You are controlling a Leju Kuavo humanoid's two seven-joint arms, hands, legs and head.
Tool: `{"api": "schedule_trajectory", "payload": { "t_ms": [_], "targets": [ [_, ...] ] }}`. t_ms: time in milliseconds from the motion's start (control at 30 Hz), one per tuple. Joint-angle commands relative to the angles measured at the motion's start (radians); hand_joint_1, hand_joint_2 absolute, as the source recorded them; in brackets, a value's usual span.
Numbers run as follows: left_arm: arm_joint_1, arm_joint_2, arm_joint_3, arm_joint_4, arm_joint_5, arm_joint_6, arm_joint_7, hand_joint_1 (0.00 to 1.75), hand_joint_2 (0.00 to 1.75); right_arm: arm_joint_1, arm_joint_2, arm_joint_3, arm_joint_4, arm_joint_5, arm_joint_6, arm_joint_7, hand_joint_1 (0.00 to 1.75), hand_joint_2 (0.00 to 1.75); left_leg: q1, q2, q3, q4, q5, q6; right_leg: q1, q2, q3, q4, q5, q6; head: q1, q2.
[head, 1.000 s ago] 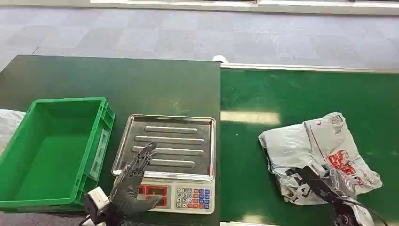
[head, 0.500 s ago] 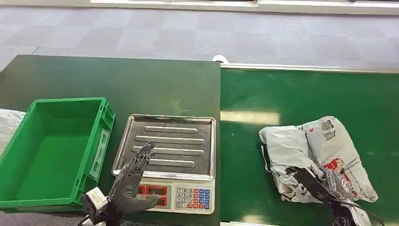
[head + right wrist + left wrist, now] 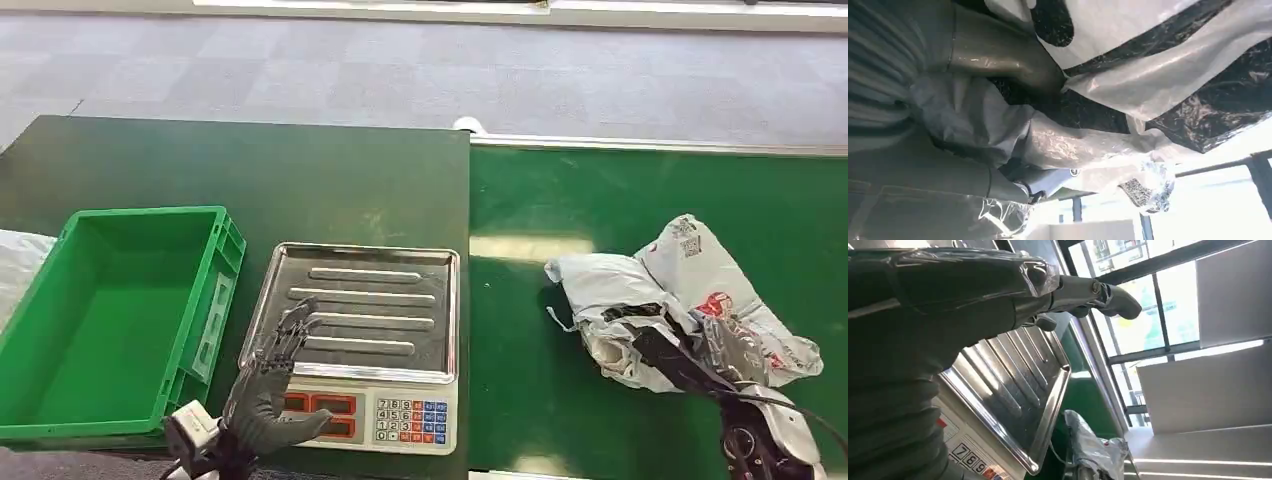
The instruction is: Moved the parcel from conveyor to table for the left to box.
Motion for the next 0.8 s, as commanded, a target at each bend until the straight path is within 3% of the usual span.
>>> {"api": "schedule_trajectory", "payload": {
  "t_ms": [33, 133, 167, 200, 300, 433, 667, 767, 800],
  "targets": [
    [0.000, 0.016, 0.011, 0.007, -0.004, 0.015, 0.001, 0.00, 1.75, -0.188, -0.030, 0.114, 0.010, 0.023, 0.020, -0.016, 1.61, 1.75, -0.001, 0.006, -0.003, 0.000, 0.001, 0.001, 0.000, 0.005, -0.005, 0.001, 0.002, -0.003, 0.000, 0.000],
    [-0.013, 0.017, 0.014, 0.011, 0.003, 0.010, 0.001, 0.00, 1.75, -0.300, -0.071, 0.176, 0.016, 0.025, 0.055, -0.009, 1.64, 1.75, -0.003, 0.010, -0.005, 0.002, 0.000, 0.001, -0.002, 0.010, -0.009, 0.004, 0.002, -0.001, 0.000, 0.000],
    [-0.015, 0.016, 0.016, 0.013, 0.003, 0.008, 0.001, 0.00, 1.75, -0.339, -0.089, 0.198, 0.011, 0.016, 0.074, 0.001, 1.50, 1.75, -0.002, 0.011, -0.006, 0.001, 0.000, 0.001, -0.001, 0.010, -0.010, 0.004, 0.003, -0.002, 0.000, 0.000],
    [-0.014, 0.016, 0.013, 0.014, 0.003, 0.007, 0.001, 0.00, 1.75, -0.379, -0.102, 0.228, 0.004, 0.049, 0.062, 0.014, 1.50, 1.75, -0.002, 0.012, -0.007, 0.002, 0.001, 0.002, -0.001, 0.010, -0.011, 0.004, 0.005, -0.003, 0.000, 0.000],
    [-0.016, 0.019, 0.009, 0.023, 0.005, 0.007, 0.001, 0.00, 1.75, -0.465, -0.098, 0.294, -0.030, 0.073, 0.082, -0.005, 1.55, 1.75, -0.002, 0.008, -0.005, 0.001, 0.002, 0.002, -0.002, 0.007, -0.009, 0.003, 0.004, -0.002, 0.000, 0.000],
    [-0.041, 0.020, 0.001, 0.051, 0.013, -0.008, 0.001, 0.00, 1.75, -0.601, -0.071, 0.423, -0.113, 0.137, 0.084, 0.071, 1.59, 1.75, -0.003, 0.012, -0.006, 0.002, 0.002, 0.002, -0.003, 0.011, -0.011, 0.005, 0.004, -0.001, 0.000, 0.000],
    [-0.060, 0.019, -0.013, 0.070, 0.017, -0.014, 0.001, 0.00, 1.75, -0.642, -0.034, 0.503, -0.178, 0.129, 0.090, 0.062, 1.64, 1.75, -0.002, 0.005, -0.004, 0.000, 0.003, 0.002, -0.001, 0.005, -0.007, 0.002, 0.004, -0.001, 0.000, 0.000],
    [-0.088, 0.022, -0.023, 0.084, 0.036, -0.028, 0.001, 0.00, 1.75, -0.645, 0.030, 0.621, -0.241, 0.061, 0.134, -0.010, 1.73, 1.75, -0.001, 0.007, -0.004, 0.000, 0.003, 0.002, -0.001, 0.006, -0.007, 0.002, 0.004, -0.001, 0.000, 0.000],
    [-0.093, 0.021, -0.026, 0.089, 0.037, -0.025, 0.001, 0.00, 1.75, -0.644, 0.044, 0.652, -0.244, 0.061, 0.127, 0.009, 1.73, 1.75, -0.002, 0.007, -0.004, -0.001, 0.004, 0.002, -0.001, 0.006, -0.007, 0.002, 0.005, -0.002, 0.000, 0.000]
  ]
}}
